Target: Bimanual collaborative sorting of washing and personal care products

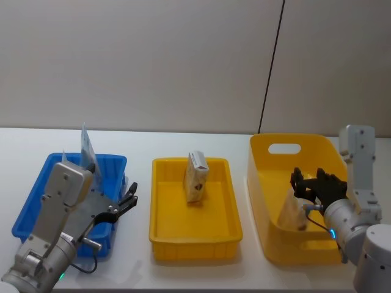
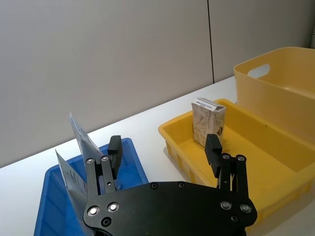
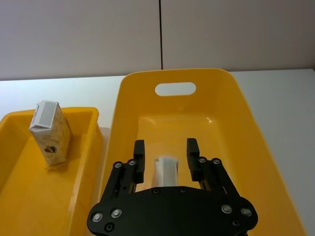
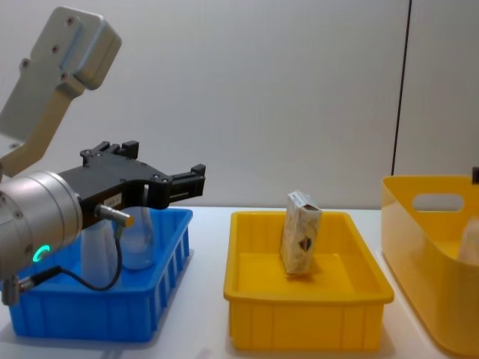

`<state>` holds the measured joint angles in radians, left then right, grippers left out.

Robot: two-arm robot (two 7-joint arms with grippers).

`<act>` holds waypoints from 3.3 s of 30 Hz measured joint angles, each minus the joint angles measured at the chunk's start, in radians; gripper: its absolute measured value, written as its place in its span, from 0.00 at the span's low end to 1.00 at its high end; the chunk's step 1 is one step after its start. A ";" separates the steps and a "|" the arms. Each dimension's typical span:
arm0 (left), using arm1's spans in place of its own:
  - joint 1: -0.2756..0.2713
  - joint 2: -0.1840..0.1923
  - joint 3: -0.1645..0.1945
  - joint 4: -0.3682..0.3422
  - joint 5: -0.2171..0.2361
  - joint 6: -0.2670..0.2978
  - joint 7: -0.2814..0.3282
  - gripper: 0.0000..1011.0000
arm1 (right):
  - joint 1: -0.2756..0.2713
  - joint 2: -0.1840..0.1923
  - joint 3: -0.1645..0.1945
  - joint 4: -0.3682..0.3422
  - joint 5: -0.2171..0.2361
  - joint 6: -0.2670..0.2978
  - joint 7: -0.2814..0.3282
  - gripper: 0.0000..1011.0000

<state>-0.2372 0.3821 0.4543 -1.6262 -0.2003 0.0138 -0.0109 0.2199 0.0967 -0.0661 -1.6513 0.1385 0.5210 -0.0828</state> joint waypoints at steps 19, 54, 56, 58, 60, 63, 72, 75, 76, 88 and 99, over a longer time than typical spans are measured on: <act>0.000 0.000 0.000 0.000 0.000 0.000 0.000 0.99 | -0.006 0.001 -0.016 -0.005 -0.027 -0.045 0.026 0.99; 0.032 -0.011 -0.047 -0.014 0.008 0.063 0.061 0.99 | -0.031 0.029 -0.073 -0.072 -0.043 -0.175 0.135 0.99; 0.036 -0.012 -0.058 -0.014 0.004 0.076 0.068 0.99 | -0.031 0.029 -0.074 -0.073 -0.043 -0.177 0.137 0.99; 0.038 -0.014 -0.068 -0.014 0.000 0.090 0.076 0.99 | -0.031 0.029 -0.075 -0.074 -0.043 -0.178 0.138 0.99; 0.038 -0.017 -0.078 -0.010 -0.004 0.103 0.081 0.99 | -0.031 0.029 -0.075 -0.075 -0.043 -0.179 0.138 0.99; 0.037 -0.020 -0.089 -0.001 -0.009 0.119 0.087 0.99 | -0.031 0.030 -0.076 -0.075 -0.044 -0.180 0.139 0.99; 0.017 -0.029 -0.110 0.036 -0.012 0.147 0.093 0.99 | -0.032 0.030 -0.076 -0.076 -0.044 -0.182 0.141 0.99; 0.007 -0.032 -0.112 0.052 -0.013 0.155 0.089 0.99 | -0.032 0.030 -0.077 -0.077 -0.044 -0.183 0.141 0.99; 0.000 -0.034 -0.112 0.063 -0.013 0.158 0.085 0.99 | -0.032 0.030 -0.077 -0.077 -0.044 -0.183 0.141 0.99; -0.059 -0.058 -0.109 0.156 -0.014 0.170 0.048 0.99 | -0.032 0.030 -0.077 -0.078 -0.044 -0.184 0.143 0.99; -0.118 -0.090 -0.103 0.259 -0.004 0.171 0.037 0.99 | -0.032 0.030 -0.077 -0.078 -0.044 -0.185 0.143 0.99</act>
<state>-0.3550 0.2922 0.3514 -1.3670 -0.2046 0.1848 0.0258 0.1877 0.1271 -0.1434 -1.7290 0.0948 0.3365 0.0599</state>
